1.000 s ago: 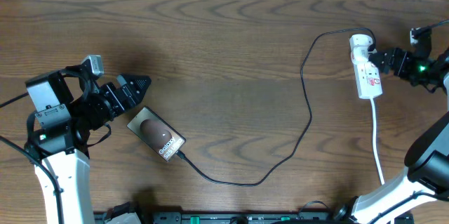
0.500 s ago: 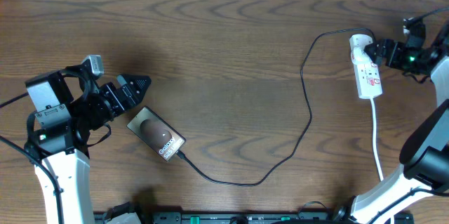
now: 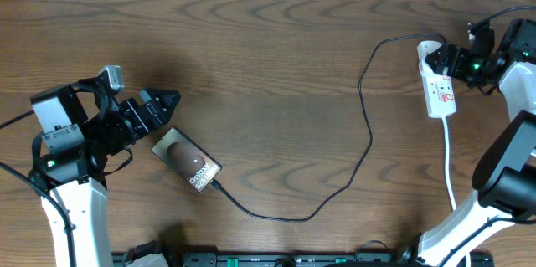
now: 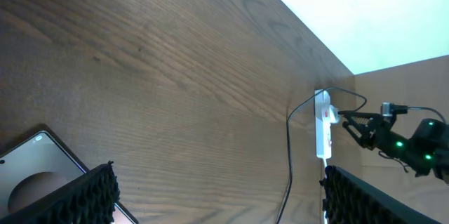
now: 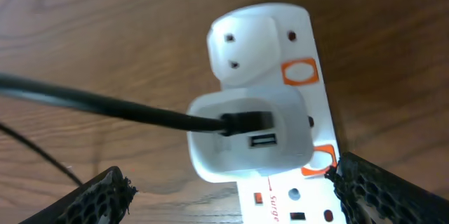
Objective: Plug charger to phone and switch on socket
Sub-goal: 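Move the right gripper to the white power strip's switch, then press the orange switch beside the charger plug with the right gripper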
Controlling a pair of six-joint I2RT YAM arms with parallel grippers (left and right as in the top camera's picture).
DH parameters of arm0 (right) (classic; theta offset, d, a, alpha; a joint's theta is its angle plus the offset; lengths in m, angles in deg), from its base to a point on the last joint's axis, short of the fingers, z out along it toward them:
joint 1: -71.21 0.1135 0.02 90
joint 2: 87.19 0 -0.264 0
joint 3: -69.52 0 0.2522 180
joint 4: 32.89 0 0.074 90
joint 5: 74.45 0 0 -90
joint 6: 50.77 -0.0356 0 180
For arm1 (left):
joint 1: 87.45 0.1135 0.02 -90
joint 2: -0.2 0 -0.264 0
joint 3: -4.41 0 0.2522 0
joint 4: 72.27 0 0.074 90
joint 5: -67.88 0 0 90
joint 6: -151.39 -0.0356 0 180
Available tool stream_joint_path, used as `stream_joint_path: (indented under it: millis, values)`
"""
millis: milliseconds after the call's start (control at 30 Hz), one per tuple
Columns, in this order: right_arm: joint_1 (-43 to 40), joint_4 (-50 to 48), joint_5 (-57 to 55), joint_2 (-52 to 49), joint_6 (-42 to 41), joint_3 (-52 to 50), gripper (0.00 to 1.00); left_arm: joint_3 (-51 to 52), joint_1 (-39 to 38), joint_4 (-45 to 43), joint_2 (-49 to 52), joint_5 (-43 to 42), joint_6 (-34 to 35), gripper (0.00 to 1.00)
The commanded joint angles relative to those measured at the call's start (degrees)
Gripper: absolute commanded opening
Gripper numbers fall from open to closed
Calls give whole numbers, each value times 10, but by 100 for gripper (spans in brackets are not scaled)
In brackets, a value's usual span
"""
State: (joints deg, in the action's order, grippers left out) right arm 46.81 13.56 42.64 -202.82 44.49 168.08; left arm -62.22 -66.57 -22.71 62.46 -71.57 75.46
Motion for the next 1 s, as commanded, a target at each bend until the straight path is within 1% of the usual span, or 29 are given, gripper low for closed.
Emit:
stream_joint_path:
  millis: [0, 533, 800, 967]
  values:
    - [1, -1, -10, -23, -15, 7, 92, -9, 0, 1, -1, -9, -10, 91]
    - [2, -2, 12, -55, -25, 7, 93, -9, 0, 1, -1, -9, -10, 91]
    - [2, -2, 53, -55, -31, 7, 93, -9, 0, 3, -1, -8, -10, 91]
    - [2, -2, 55, -55, -44, 7, 92, -9, 0, 16, -1, 15, -10, 91]
